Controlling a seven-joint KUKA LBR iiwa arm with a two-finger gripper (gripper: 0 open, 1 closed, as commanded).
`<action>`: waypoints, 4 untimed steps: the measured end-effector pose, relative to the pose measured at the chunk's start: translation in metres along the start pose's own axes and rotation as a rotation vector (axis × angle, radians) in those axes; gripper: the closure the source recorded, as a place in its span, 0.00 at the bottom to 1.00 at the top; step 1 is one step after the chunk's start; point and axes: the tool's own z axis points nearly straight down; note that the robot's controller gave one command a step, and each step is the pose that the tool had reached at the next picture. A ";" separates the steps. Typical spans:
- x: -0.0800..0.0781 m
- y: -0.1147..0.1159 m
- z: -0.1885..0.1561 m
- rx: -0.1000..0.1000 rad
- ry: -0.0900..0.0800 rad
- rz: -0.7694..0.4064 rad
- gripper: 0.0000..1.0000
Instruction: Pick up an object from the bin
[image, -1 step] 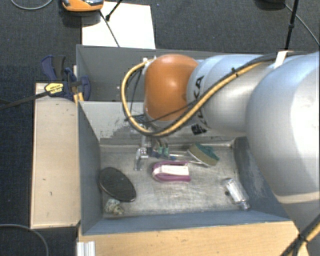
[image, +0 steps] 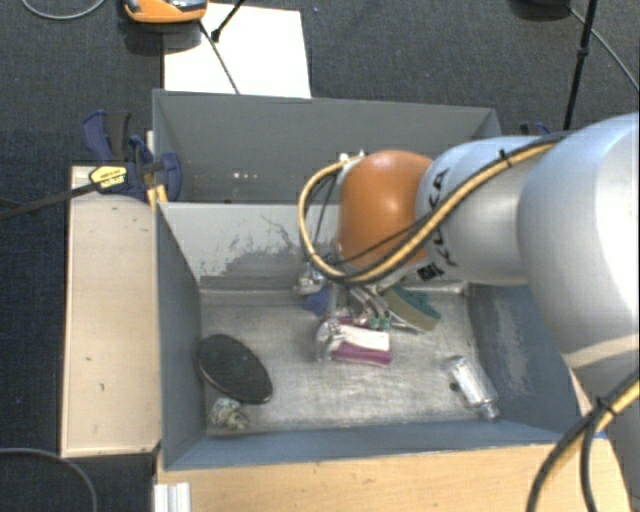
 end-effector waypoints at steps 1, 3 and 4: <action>0.013 0.049 0.002 0.000 -0.002 -0.207 0.00; 0.023 -0.009 -0.002 0.000 -0.008 -0.275 1.00; 0.026 -0.010 0.000 0.001 0.001 -0.273 0.00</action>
Offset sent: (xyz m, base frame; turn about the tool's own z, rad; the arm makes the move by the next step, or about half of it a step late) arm -0.0241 0.0444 -0.0051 -0.2077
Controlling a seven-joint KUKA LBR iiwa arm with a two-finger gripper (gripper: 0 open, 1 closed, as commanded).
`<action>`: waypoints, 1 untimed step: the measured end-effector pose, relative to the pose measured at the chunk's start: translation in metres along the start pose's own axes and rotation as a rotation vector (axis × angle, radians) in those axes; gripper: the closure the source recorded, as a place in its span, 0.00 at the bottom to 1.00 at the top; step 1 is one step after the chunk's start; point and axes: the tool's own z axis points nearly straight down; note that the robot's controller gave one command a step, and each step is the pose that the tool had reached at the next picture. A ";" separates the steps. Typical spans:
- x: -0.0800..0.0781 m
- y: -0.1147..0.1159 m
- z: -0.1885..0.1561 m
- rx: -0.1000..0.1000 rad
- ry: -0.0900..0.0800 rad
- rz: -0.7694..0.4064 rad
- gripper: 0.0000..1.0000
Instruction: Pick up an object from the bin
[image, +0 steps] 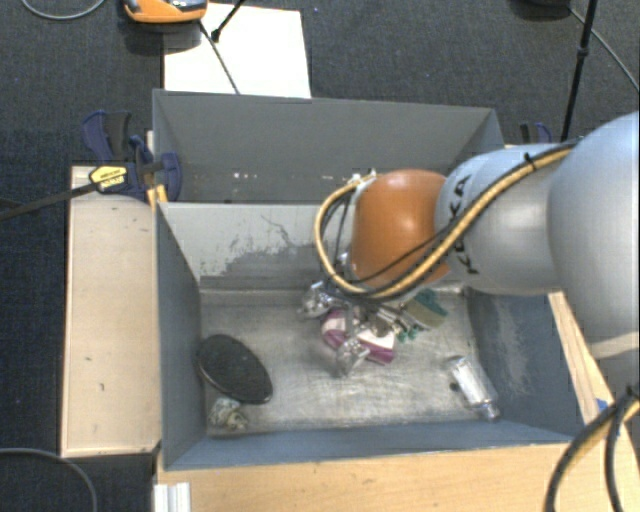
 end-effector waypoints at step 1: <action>0.038 -0.044 -0.001 0.001 -0.005 -0.373 0.00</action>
Offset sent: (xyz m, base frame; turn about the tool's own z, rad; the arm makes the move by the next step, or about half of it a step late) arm -0.0177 -0.0572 -0.0027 -0.3767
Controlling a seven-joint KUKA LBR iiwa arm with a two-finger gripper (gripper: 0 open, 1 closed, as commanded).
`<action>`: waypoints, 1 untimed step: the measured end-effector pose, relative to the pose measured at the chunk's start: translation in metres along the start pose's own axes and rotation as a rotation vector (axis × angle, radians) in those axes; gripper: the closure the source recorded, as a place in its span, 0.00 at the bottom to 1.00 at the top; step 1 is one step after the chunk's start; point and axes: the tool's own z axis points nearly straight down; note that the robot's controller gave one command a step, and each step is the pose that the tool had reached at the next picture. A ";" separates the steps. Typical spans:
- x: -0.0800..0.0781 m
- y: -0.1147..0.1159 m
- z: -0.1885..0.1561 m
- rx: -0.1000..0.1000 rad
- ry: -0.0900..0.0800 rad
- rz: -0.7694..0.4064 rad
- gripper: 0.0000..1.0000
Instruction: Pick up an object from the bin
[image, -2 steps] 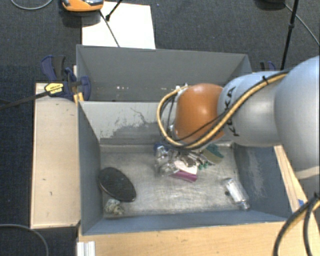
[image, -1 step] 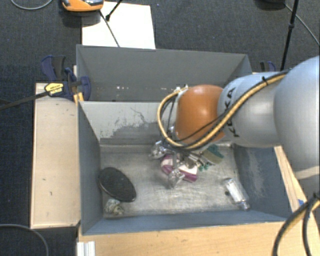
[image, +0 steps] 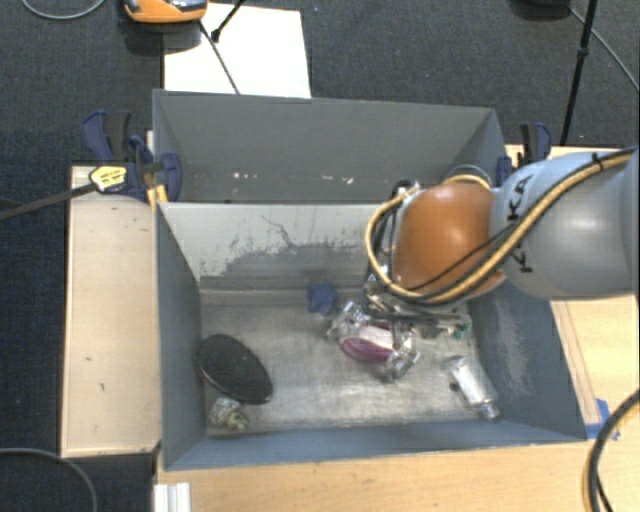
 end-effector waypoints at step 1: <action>0.001 -0.033 -0.001 -0.001 0.005 0.161 0.00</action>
Offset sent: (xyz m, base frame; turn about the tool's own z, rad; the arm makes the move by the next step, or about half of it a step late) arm 0.0226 -0.0231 0.0000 0.1593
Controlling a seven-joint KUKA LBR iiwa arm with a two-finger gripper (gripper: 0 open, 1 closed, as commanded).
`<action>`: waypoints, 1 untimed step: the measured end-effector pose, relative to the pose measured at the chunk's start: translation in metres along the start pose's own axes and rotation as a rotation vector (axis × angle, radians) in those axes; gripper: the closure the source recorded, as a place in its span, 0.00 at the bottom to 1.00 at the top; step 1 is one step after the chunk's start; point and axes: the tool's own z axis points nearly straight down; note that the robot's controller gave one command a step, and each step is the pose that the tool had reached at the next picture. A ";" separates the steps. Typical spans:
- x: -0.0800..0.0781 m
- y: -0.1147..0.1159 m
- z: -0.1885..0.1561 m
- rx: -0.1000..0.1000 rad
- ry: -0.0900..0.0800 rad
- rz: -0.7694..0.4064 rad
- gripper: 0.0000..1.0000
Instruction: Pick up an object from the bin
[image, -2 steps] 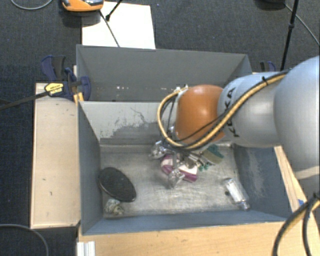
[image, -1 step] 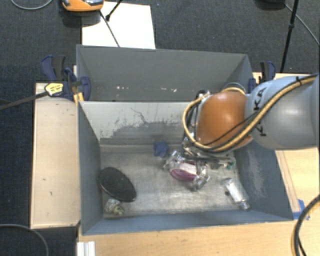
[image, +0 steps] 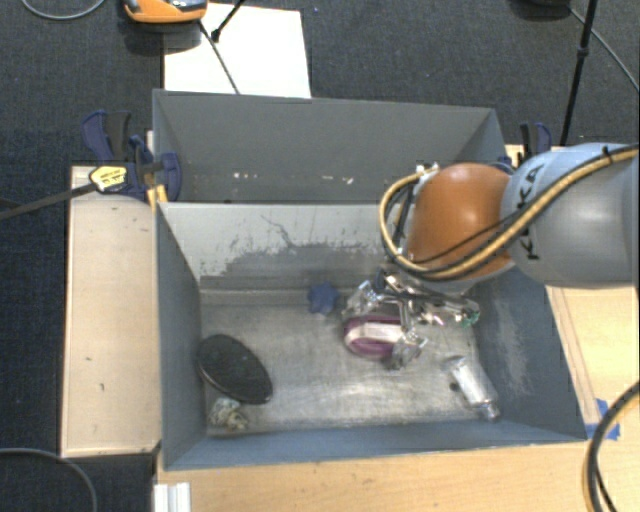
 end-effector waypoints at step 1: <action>-0.002 0.001 -0.001 -0.001 -0.004 0.002 1.00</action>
Offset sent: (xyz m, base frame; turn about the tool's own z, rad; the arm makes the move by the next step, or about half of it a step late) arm 0.0000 0.0000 0.0000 0.0000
